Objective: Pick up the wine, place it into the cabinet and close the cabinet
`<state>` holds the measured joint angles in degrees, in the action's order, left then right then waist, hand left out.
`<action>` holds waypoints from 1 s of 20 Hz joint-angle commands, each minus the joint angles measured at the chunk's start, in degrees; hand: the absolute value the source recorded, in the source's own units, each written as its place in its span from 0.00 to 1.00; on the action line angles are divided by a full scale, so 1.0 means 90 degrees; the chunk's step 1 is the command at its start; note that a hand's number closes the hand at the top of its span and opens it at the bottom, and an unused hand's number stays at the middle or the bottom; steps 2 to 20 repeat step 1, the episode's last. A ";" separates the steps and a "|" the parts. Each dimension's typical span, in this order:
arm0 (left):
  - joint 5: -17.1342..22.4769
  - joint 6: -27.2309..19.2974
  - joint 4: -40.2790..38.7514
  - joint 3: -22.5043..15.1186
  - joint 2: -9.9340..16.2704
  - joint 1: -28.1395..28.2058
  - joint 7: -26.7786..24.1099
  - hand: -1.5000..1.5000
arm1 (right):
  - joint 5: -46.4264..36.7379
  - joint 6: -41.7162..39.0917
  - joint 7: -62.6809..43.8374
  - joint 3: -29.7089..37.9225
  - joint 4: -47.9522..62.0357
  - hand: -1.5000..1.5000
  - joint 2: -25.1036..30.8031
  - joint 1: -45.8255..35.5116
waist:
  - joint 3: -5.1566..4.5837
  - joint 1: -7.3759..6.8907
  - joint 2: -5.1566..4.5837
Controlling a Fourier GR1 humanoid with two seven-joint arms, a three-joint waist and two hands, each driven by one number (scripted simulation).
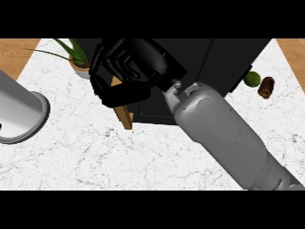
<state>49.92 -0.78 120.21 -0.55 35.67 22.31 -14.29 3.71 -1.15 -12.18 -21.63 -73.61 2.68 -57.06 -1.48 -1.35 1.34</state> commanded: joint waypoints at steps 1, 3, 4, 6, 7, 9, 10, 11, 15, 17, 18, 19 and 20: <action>-0.0123 -0.0313 -0.0059 -0.0126 -0.0111 -0.0340 0.0107 0.00 | -0.0235 0.0296 0.0194 0.0769 0.0768 1.00 0.0719 0.0007 | 0.0167 0.0192 -0.0249; -0.0123 -0.0313 -0.0059 -0.0126 -0.0111 -0.0340 0.0107 0.00 | -0.0235 0.0296 0.0194 0.0769 0.0768 1.00 0.0719 0.0007 | 0.0167 0.0192 -0.0249; -0.0123 -0.0313 -0.0059 -0.0126 -0.0111 -0.0340 0.0107 0.00 | -0.0235 0.0296 0.0194 0.0769 0.0768 1.00 0.0719 0.0007 | 0.0167 0.0192 -0.0249; -0.0123 -0.0313 -0.0059 -0.0126 -0.0111 -0.0340 0.0107 0.00 | -0.0235 0.0296 0.0194 0.0769 0.0768 1.00 0.0719 0.0007 | 0.0167 0.0192 -0.0249; -0.0123 -0.0313 -0.0059 -0.0126 -0.0111 -0.0340 0.0107 0.00 | -0.0235 0.0296 0.0194 0.0769 0.0768 1.00 0.0719 0.0007 | 0.0167 0.0192 -0.0249; -0.0123 -0.0313 -0.0059 -0.0126 -0.0111 -0.0340 0.0107 0.00 | -0.0235 0.0296 0.0194 0.0769 0.0768 1.00 0.0719 0.0007 | 0.0167 0.0192 -0.0249; -0.0123 -0.0313 -0.0059 -0.0126 -0.0111 -0.0340 0.0107 0.00 | -0.0235 0.0296 0.0194 0.0769 0.0768 1.00 0.0719 0.0007 | 0.0167 0.0192 -0.0249; -0.0123 -0.0313 -0.0059 -0.0126 -0.0111 -0.0340 0.0107 0.00 | -0.0235 0.0296 0.0194 0.0769 0.0768 1.00 0.0719 0.0007 | 0.0167 0.0192 -0.0249; -0.0123 -0.0313 -0.0059 -0.0126 -0.0111 -0.0340 0.0107 0.00 | -0.0235 0.0296 0.0194 0.0769 0.0768 1.00 0.0719 0.0007 | 0.0167 0.0192 -0.0249; -0.0123 -0.0313 -0.0059 -0.0126 -0.0111 -0.0340 0.0107 0.00 | -0.0235 0.0296 0.0194 0.0769 0.0768 1.00 0.0719 0.0007 | 0.0167 0.0192 -0.0249; -0.0123 -0.0313 -0.0059 -0.0126 -0.0111 -0.0340 0.0107 0.00 | -0.0235 0.0296 0.0194 0.0769 0.0768 1.00 0.0719 0.0007 | 0.0167 0.0192 -0.0249; -0.0123 -0.0313 -0.0059 -0.0126 -0.0111 -0.0340 0.0107 0.00 | -0.0235 0.0296 0.0194 0.0769 0.0768 1.00 0.0719 0.0007 | 0.0167 0.0192 -0.0249; -0.0123 -0.0313 -0.0059 -0.0126 -0.0111 -0.0340 0.0107 0.00 | -0.0235 0.0296 0.0194 0.0769 0.0768 1.00 0.0719 0.0007 | 0.0167 0.0192 -0.0249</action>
